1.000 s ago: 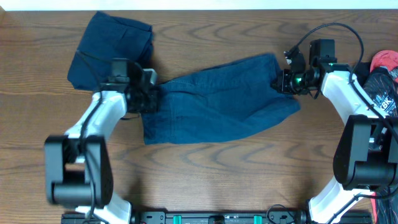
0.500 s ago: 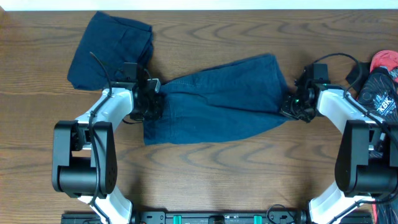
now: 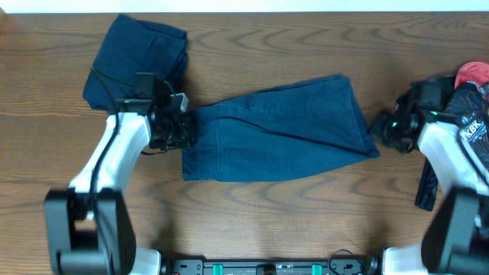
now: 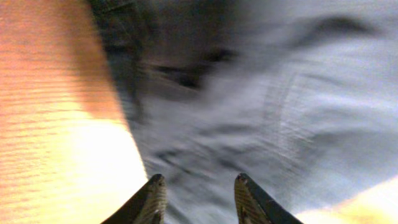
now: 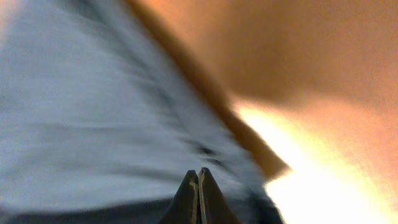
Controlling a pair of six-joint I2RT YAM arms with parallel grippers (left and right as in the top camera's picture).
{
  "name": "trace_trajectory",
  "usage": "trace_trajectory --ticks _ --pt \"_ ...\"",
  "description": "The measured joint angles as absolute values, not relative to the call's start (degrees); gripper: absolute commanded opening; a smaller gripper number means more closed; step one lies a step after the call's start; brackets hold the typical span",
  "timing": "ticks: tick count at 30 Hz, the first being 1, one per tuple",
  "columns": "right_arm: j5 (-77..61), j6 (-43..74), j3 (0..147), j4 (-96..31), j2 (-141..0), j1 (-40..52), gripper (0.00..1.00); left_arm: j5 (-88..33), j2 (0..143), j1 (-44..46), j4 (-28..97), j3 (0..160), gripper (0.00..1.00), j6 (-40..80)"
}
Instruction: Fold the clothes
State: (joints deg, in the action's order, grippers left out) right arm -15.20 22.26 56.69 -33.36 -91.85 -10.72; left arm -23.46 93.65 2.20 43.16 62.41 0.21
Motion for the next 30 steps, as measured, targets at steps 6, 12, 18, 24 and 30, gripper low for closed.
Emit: trace_trajectory --ticks 6,12,18,24,30 --pt "-21.7 17.7 57.5 -26.9 -82.5 -8.6 0.03 -29.5 90.8 7.7 43.2 62.2 0.4 0.8" --pt "-23.7 17.2 57.5 -21.4 -89.0 -1.8 0.02 -27.2 92.7 16.2 40.5 58.5 0.4 1.4" --pt "-25.5 20.9 57.4 -12.4 -100.4 1.8 0.01 -20.9 96.3 18.7 36.9 54.3 0.39 1.5" --pt "-26.2 29.1 57.4 -4.7 -109.1 2.4 0.01 -18.9 98.0 18.6 37.1 53.5 0.21 2.9" --pt "-25.7 36.9 57.6 2.6 -114.3 2.3 0.01 -16.0 98.0 17.8 42.6 53.5 0.14 6.0"
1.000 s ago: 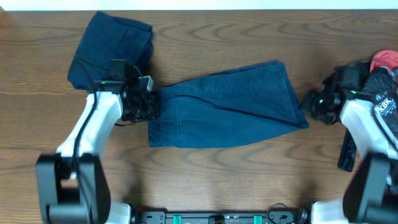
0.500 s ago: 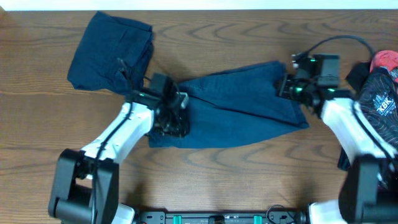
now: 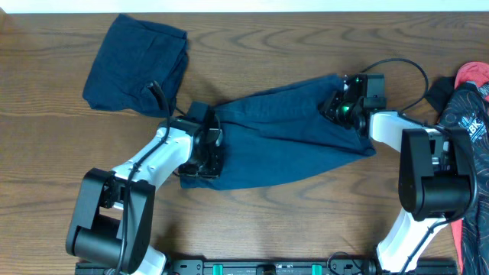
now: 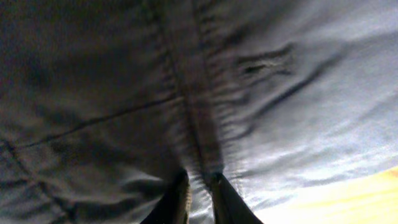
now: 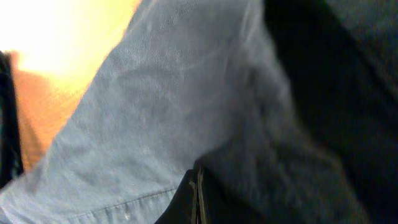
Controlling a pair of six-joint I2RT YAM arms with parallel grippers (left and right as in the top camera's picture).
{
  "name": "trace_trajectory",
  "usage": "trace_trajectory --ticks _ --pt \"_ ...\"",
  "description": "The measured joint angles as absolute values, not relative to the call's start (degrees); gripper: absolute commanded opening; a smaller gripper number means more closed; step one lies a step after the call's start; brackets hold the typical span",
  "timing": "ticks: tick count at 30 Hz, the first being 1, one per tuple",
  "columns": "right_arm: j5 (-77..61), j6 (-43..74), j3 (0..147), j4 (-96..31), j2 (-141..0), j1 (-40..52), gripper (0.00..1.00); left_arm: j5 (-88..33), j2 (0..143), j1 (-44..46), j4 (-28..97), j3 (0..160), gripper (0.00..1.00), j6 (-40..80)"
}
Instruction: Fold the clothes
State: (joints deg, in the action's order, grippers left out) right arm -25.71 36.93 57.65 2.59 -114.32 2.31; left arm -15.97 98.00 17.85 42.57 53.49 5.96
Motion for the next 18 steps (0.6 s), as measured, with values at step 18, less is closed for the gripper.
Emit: trace_trajectory --ticks 18 --pt "-35.6 31.7 57.7 9.4 -115.5 -7.9 0.06 -10.3 90.3 9.9 51.4 52.7 0.22 7.2"
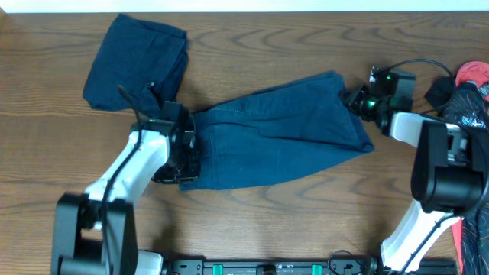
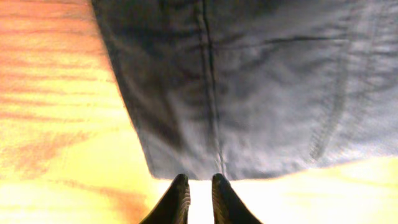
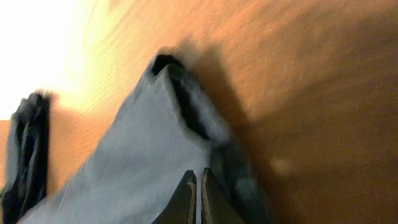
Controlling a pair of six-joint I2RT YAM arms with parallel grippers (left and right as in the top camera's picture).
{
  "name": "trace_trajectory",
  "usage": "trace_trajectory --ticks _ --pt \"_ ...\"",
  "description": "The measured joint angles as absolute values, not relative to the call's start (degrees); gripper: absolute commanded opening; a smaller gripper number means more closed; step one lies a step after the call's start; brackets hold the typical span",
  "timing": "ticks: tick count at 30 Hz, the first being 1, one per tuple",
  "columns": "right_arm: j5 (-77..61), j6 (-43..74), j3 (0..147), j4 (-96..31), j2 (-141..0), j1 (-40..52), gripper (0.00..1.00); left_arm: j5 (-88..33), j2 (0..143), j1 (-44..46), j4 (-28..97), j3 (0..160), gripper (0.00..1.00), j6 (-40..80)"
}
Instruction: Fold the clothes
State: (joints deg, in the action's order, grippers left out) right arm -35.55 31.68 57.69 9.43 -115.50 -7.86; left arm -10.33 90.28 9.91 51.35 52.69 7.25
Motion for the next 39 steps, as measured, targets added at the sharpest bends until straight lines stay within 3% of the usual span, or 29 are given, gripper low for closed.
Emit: trace_trajectory --ticks 3,8,14,26,29,39 --pt "-39.8 28.3 57.3 0.3 -110.3 -8.5 0.07 -11.8 85.1 9.9 51.0 53.0 0.26 7.0" --pt "-43.7 23.1 57.3 -17.5 -99.0 -6.7 0.09 -17.6 77.1 10.5 41.8 53.9 0.25 7.0" --pt "-41.1 16.6 57.5 -32.0 -96.8 2.6 0.1 -20.6 78.9 14.6 28.8 54.4 0.24 5.9" --pt "-29.1 11.4 57.3 -30.7 -103.7 14.9 0.07 -26.8 101.8 18.7 1.7 54.7 0.22 5.2" --pt "-27.1 11.2 57.4 -31.5 -105.9 15.0 0.01 -26.5 105.5 18.6 -1.6 54.7 0.22 5.2" --pt "-22.3 14.9 60.5 -41.6 -107.8 15.0 0.01 -18.1 107.3 13.6 -3.6 54.7 0.21 5.8"
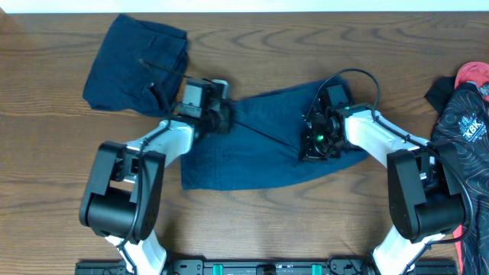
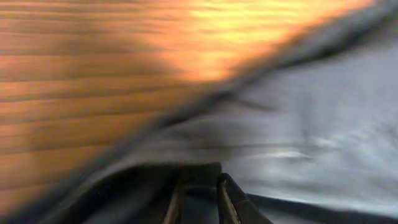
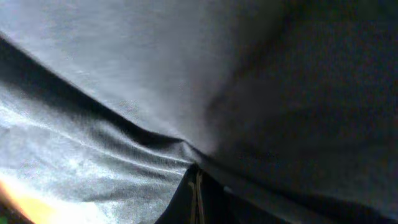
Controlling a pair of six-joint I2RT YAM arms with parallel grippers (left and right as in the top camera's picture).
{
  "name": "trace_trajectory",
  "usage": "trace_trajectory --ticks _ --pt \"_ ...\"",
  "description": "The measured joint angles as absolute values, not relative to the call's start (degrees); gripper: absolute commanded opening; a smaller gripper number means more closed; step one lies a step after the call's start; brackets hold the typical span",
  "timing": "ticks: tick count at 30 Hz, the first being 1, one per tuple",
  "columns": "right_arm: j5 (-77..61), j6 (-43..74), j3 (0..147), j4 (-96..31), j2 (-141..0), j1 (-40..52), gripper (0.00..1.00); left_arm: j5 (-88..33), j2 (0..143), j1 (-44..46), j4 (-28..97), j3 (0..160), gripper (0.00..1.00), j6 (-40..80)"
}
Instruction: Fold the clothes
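A blue garment (image 1: 252, 156) lies flat in the middle of the wooden table (image 1: 252, 229), with a taut crease running across it between the two grippers. At its upper left edge my left gripper (image 1: 224, 122) is shut, its fingers (image 2: 231, 193) holding dark cloth (image 2: 311, 124). Over the garment's right part my right gripper (image 1: 309, 149) is shut on a pinch of the fabric (image 3: 155, 62), which puckers toward the closed tips (image 3: 196, 171).
A folded dark blue garment (image 1: 137, 65) lies at the back left, just behind my left arm. A heap of black and red clothes (image 1: 466, 99) sits at the right edge. Cables trail from both wrists.
My left gripper has gone from the garment's lower left corner to its upper left edge. My right gripper has gone from the right end to the garment's right-middle, now pinching cloth.
First my left gripper was open at the garment's left edge and the right was shut off its right end. Then both were on the cloth, lower left and upper right. Then they sat at its ends. Now both pinch it, with a crease between.
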State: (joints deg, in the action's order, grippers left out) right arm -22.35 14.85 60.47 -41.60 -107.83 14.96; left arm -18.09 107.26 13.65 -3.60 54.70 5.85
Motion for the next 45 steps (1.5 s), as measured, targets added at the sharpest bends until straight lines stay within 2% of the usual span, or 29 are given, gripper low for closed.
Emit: trace_trajectory --ticks 5,8,13,17,23,27,33,45 --pt "-19.7 16.6 60.9 -45.5 -107.6 14.9 0.02 -19.5 106.8 8.8 -3.3 56.0 0.21 6.9" --pt "-19.9 12.9 60.7 -45.4 -107.2 14.9 0.03 -21.2 104.4 6.9 -0.4 56.7 0.23 7.4" --pt "-23.6 3.6 58.7 -43.6 -105.5 14.8 0.03 -23.0 95.1 6.7 10.7 57.6 0.26 7.6" --pt "-26.3 2.2 56.9 -38.0 -100.9 14.5 0.01 -23.9 87.9 8.3 21.3 58.3 0.27 7.5" --pt "-25.8 8.2 57.3 -26.3 -94.3 13.4 0.01 -24.1 87.0 13.9 31.1 58.1 0.27 6.0" --pt "-24.7 12.6 57.3 -21.8 -96.4 13.4 0.01 -22.7 90.3 17.1 31.3 55.9 0.14 5.6" --pt "-23.9 17.1 57.3 -16.3 -103.0 13.4 0.01 -20.0 97.3 17.7 32.0 55.0 0.06 5.2" --pt "-22.6 26.7 58.0 -6.2 -111.4 12.1 0.01 -6.9 100.0 17.5 46.0 55.2 0.06 9.2"
